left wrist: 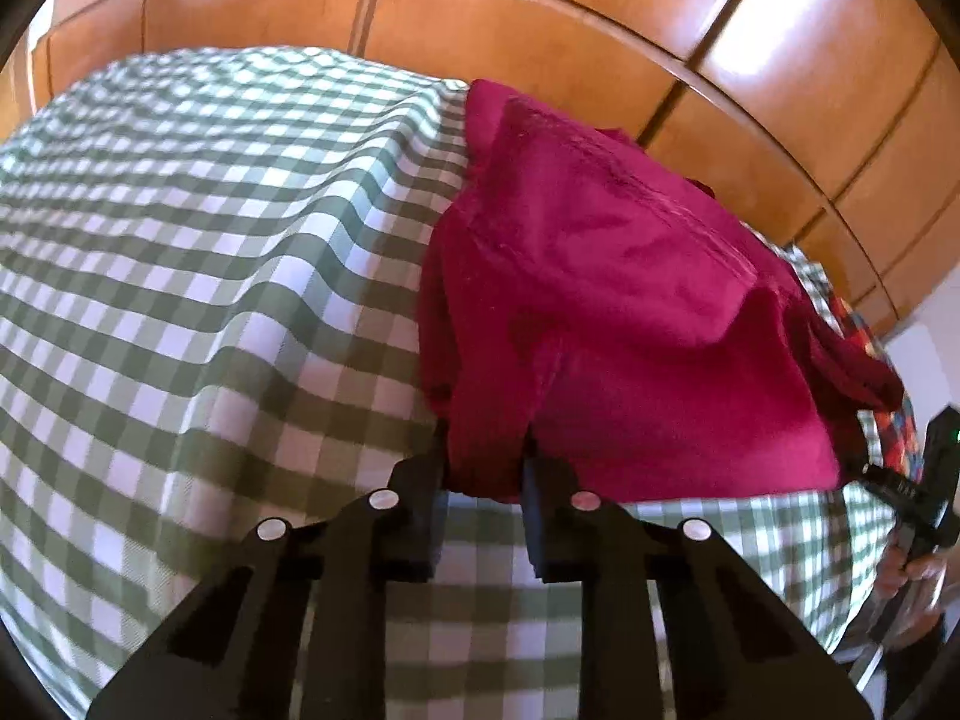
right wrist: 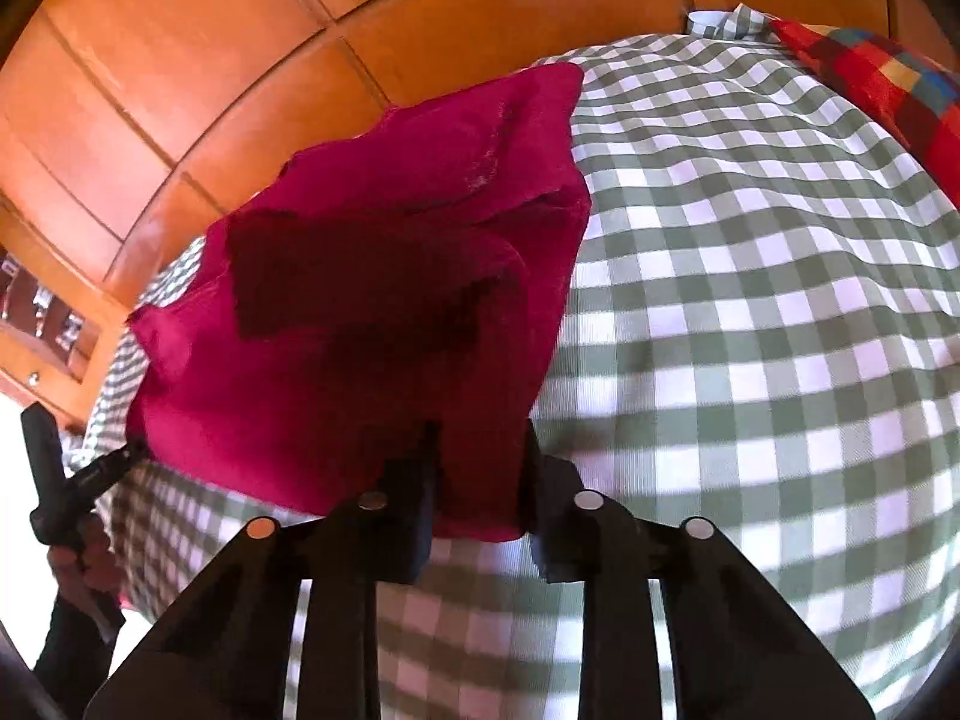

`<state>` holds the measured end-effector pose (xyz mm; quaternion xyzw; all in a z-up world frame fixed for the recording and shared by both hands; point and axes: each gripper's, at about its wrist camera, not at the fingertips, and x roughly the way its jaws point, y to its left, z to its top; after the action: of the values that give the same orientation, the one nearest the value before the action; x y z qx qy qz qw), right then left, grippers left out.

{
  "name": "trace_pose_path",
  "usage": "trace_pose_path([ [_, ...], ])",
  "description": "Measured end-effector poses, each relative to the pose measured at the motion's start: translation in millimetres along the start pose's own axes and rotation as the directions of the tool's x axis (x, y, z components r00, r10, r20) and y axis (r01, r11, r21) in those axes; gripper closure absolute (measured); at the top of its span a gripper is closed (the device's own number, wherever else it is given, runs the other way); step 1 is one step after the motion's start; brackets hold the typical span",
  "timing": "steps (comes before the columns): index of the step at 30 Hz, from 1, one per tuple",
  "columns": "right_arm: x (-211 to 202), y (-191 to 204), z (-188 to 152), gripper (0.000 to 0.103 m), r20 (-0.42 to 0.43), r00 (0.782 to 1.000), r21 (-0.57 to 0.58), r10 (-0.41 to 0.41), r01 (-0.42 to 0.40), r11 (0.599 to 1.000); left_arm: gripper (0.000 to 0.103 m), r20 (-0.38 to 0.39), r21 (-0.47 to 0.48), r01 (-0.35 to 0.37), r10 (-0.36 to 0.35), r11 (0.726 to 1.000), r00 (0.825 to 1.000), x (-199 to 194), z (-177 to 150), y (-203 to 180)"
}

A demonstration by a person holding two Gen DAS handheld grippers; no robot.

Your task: Fold small clothes

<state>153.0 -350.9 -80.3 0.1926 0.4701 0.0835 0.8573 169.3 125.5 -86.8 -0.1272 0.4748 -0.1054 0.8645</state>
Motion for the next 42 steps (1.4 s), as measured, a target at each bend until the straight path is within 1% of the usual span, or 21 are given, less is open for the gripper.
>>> trace_pose_path([
  [2,-13.3,-1.8,-10.4,0.082,-0.01,1.0,-0.004,0.025,-0.025,1.0,0.085,-0.012,0.001,0.019,-0.019,1.0,1.0,-7.1,-6.1,1.2],
  [6,-29.5,-3.1,-31.9,0.082,-0.044,0.998,-0.007,0.042,-0.042,0.999,0.085,-0.042,0.005,0.051,-0.051,0.999,0.998,-29.2,-31.5,4.8],
  [11,-51.4,-5.9,-67.6,0.082,-0.114,0.993,-0.049,0.022,-0.028,0.998,0.085,-0.094,0.031,0.07,-0.067,0.997,0.993,-57.3,-78.8,1.0],
  [14,-57.2,-3.4,-77.4,0.08,-0.124,0.992,-0.081,-0.015,0.005,0.997,0.083,-0.113,0.004,0.094,-0.093,0.996,0.989,-69.9,-98.6,3.9],
  [15,-56.9,-1.4,-76.6,0.076,-0.118,0.992,-0.093,-0.033,0.022,0.995,0.081,-0.103,0.007,0.082,-0.081,0.997,0.991,-73.1,-100.7,3.0],
  [16,-57.4,2.7,-74.3,0.068,-0.096,0.993,-0.117,-0.067,0.055,0.992,0.076,-0.096,0.014,0.068,-0.066,0.998,0.993,-73.9,-99.8,1.8],
  [17,-56.4,6.9,-69.7,0.065,-0.079,0.993,-0.135,-0.088,0.077,0.988,0.072,-0.087,0.024,0.056,-0.054,0.998,0.995,-75.5,-98.9,0.4],
  [18,-56.3,12.7,-65.9,0.054,-0.057,0.992,-0.165,-0.109,0.098,0.981,0.071,-0.072,0.039,0.042,-0.039,0.998,0.997,-76.1,-94.6,-1.9],
  [19,-57.3,20.5,-63.4,0.038,-0.036,0.992,-0.198,-0.121,0.111,0.974,0.067,-0.06,0.049,0.031,-0.028,0.998,0.998,-74.9,-88.9,-3.1],
  [21,-57.7,38.6,-57.8,0.031,0.016,0.987,-0.293,-0.157,0.155,0.943,0.062,-0.025,0.085,0.009,-0.007,0.996,1.0,-76.9,-75.5,-5.3],
  [23,-54.9,49.9,-49.1,0.031,0.039,0.983,-0.352,-0.18,0.182,0.918,0.056,0.006,0.109,-0.006,0.006,0.994,1.0,-77.7,-65.8,-9.4],
  [25,-52.5,54.9,-42.9,0.031,0.058,0.981,-0.385,-0.184,0.192,0.903,0.054,0.03,0.141,-0.018,0.014,0.99,0.999,-75.8,-52.9,-11.5],
  [29,-48.4,58.5,-26.7,0.031,0.081,0.984,-0.379,-0.16,0.179,0.908,0.052,0.046,0.158,-0.028,0.021,0.987,0.999,-64.5,-33.9,-15.5],
  [30,-48.3,58.4,-23.7,0.035,0.082,0.986,-0.367,-0.148,0.168,0.915,0.052,0.05,0.16,-0.027,0.019,0.987,0.999,-61.2,-29.5,-16.5],
  [31,-47.8,58.5,-21.6,0.043,0.08,0.987,-0.355,-0.138,0.158,0.921,0.052,0.053,0.164,-0.026,0.018,0.986,0.998,-57.7,-25.6,-17.9],
  [32,-46.3,57.9,-19.2,0.047,0.083,0.987,-0.338,-0.135,0.156,0.928,0.052,0.056,0.167,-0.028,0.019,0.985,0.998,-54.8,-23.5,-19.6],
  [34,-42.7,56.1,-16.2,0.064,0.087,0.987,-0.299,-0.138,0.158,0.941,0.052,0.06,0.18,-0.034,0.024,0.983,0.998,-47.6,-17.9,-23.2],
  [36,-37.8,49.5,-13.8,0.072,0.087,0.986,-0.249,-0.142,0.159,0.955,0.052,0.061,0.197,-0.054,0.043,0.979,0.997,-40.3,-13.8,-29.0],
  [37,-34.4,44.2,-12.6,0.075,0.082,0.987,-0.219,-0.138,0.153,0.964,0.052,0.063,0.208,-0.065,0.053,0.976,0.997,-37.1,-12.6,-33.0],
  [39,-29.9,37.9,-11.5,0.076,0.071,0.989,-0.178,-0.132,0.143,0.974,0.052,0.07,0.229,-0.08,0.066,0.97,0.995,-33.8,-11.2,-37.6],
  [42,-24.1,36.2,-10.6,0.076,0.059,0.989,-0.16,-0.136,0.144,0.977,0.052,0.073,0.247,-0.086,0.07,0.965,0.995,-31.9,-10.1,-41.5],
])
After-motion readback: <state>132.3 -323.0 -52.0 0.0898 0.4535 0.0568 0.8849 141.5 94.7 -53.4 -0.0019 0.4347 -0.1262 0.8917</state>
